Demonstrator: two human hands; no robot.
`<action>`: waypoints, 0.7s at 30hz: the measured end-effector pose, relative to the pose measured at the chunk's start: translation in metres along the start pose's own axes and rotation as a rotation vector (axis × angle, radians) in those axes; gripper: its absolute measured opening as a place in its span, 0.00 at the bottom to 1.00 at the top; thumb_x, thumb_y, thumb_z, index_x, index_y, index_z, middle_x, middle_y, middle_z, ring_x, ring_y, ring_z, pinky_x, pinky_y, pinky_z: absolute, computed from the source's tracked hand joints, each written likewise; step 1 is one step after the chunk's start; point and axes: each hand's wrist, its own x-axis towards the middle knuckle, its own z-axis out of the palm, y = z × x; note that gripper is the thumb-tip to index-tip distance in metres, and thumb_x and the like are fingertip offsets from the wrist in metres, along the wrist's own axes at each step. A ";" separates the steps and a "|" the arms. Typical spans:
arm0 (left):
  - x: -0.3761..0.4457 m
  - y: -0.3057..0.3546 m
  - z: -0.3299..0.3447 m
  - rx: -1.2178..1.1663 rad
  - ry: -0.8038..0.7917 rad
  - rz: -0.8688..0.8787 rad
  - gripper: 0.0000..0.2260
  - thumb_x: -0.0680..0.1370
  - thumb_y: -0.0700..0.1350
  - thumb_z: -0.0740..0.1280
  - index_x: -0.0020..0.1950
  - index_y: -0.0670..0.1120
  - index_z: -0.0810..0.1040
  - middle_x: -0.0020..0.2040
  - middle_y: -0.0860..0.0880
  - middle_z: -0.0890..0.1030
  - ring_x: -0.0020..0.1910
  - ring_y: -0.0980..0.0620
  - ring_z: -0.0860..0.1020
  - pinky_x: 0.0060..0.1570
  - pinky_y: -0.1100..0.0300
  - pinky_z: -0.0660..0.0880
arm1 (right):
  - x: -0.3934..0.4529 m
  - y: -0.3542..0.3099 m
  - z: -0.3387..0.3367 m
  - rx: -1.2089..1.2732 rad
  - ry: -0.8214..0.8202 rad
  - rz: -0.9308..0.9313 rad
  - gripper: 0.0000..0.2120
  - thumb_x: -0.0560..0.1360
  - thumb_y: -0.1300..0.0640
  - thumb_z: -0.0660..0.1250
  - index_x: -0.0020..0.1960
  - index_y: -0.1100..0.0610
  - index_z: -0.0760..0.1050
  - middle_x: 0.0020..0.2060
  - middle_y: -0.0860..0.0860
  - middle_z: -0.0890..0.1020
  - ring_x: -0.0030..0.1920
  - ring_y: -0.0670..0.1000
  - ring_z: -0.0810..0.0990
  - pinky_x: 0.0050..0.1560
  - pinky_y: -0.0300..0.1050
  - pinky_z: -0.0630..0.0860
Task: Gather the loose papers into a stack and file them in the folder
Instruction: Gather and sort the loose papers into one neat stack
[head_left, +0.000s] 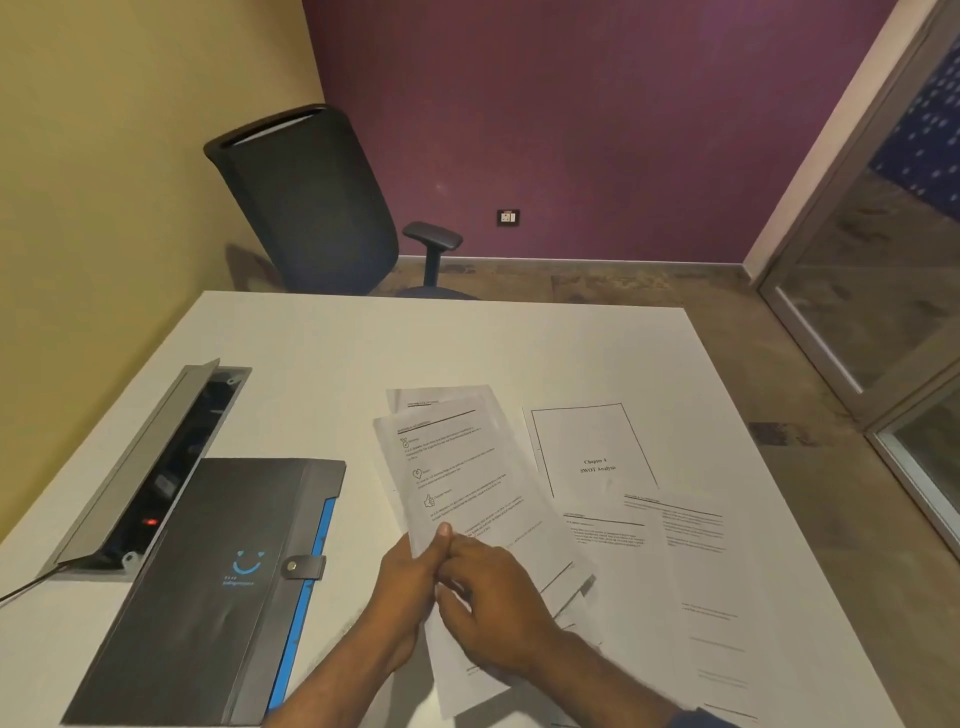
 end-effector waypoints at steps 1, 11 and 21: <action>0.000 0.000 -0.002 -0.012 0.015 -0.003 0.15 0.81 0.49 0.65 0.68 0.50 0.76 0.60 0.48 0.85 0.60 0.44 0.82 0.65 0.43 0.75 | -0.002 0.002 0.000 0.017 -0.025 0.002 0.07 0.77 0.51 0.61 0.50 0.48 0.78 0.52 0.42 0.80 0.53 0.43 0.77 0.53 0.45 0.76; -0.002 0.019 -0.038 -0.011 -0.134 0.001 0.18 0.77 0.51 0.68 0.67 0.50 0.76 0.62 0.48 0.84 0.59 0.46 0.83 0.49 0.50 0.82 | 0.007 0.042 -0.075 0.266 0.376 0.555 0.32 0.69 0.56 0.77 0.70 0.52 0.67 0.61 0.46 0.71 0.62 0.46 0.71 0.64 0.46 0.72; -0.015 0.052 -0.045 0.111 -0.224 0.125 0.18 0.79 0.45 0.69 0.69 0.46 0.77 0.65 0.46 0.82 0.64 0.44 0.80 0.66 0.42 0.73 | 0.002 0.047 -0.103 0.748 -0.042 0.565 0.19 0.67 0.57 0.78 0.58 0.53 0.82 0.52 0.48 0.87 0.53 0.50 0.85 0.53 0.45 0.81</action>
